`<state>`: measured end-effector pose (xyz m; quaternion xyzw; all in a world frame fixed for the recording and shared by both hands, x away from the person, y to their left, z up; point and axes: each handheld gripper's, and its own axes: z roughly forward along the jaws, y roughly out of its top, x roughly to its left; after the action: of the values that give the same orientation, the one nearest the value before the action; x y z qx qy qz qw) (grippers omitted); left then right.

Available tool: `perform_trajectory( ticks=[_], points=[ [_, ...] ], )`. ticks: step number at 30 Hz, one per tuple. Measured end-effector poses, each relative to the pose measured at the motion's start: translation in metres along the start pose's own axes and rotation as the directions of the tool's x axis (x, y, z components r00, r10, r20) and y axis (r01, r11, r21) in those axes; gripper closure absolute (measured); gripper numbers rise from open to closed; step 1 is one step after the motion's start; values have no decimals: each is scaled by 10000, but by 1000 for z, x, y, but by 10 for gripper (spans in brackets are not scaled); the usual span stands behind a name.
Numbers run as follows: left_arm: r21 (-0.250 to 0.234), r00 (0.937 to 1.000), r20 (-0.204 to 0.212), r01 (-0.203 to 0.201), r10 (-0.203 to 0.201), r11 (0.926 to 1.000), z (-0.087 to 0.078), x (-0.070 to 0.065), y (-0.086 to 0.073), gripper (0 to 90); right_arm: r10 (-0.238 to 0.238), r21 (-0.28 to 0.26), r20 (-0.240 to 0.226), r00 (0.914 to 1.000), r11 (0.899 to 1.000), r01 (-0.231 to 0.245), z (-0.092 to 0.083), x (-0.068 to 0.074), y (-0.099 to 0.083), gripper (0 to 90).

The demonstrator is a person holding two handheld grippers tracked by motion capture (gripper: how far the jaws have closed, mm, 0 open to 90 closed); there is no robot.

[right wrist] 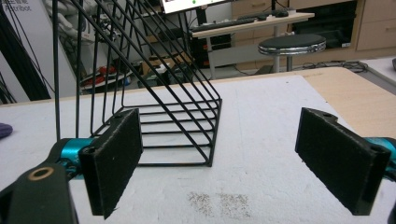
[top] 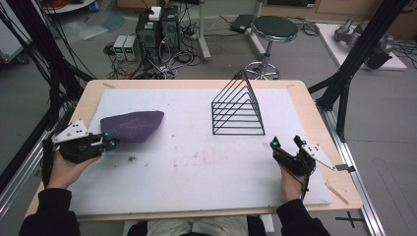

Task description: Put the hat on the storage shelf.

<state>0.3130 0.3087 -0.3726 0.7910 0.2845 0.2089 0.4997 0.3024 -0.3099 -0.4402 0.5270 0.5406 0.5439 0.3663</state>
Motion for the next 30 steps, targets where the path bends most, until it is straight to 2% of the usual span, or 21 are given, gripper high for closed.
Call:
perform_trajectory(
  ticks=[3,10,14,22,27,30],
  points=[
    [-76,9997,109,-196,197,9998,0,-5,8,782,-7,1,-12,10000,10000,7,0,0,0,142],
    [-724,9991,287,-287,309,9970,5,-18,28,781,-17,-18,-32,10000,10000,17,0,0,0,142],
    [-966,9981,304,-509,540,9940,6,-25,39,780,-56,-28,-57,10000,10000,56,0,0,0,142],
    [-1807,9947,536,-771,881,9805,4,-38,57,778,-20,-18,-76,10000,10000,20,0,0,0,142],
    [-2070,9913,665,-974,1133,9735,4,-46,68,778,31,13,-97,9999,10000,-31,0,1,0,142],
    [-2302,9891,684,-1114,1303,9667,5,-52,74,777,29,12,-97,9999,10000,-29,0,1,0,142]
  ],
)
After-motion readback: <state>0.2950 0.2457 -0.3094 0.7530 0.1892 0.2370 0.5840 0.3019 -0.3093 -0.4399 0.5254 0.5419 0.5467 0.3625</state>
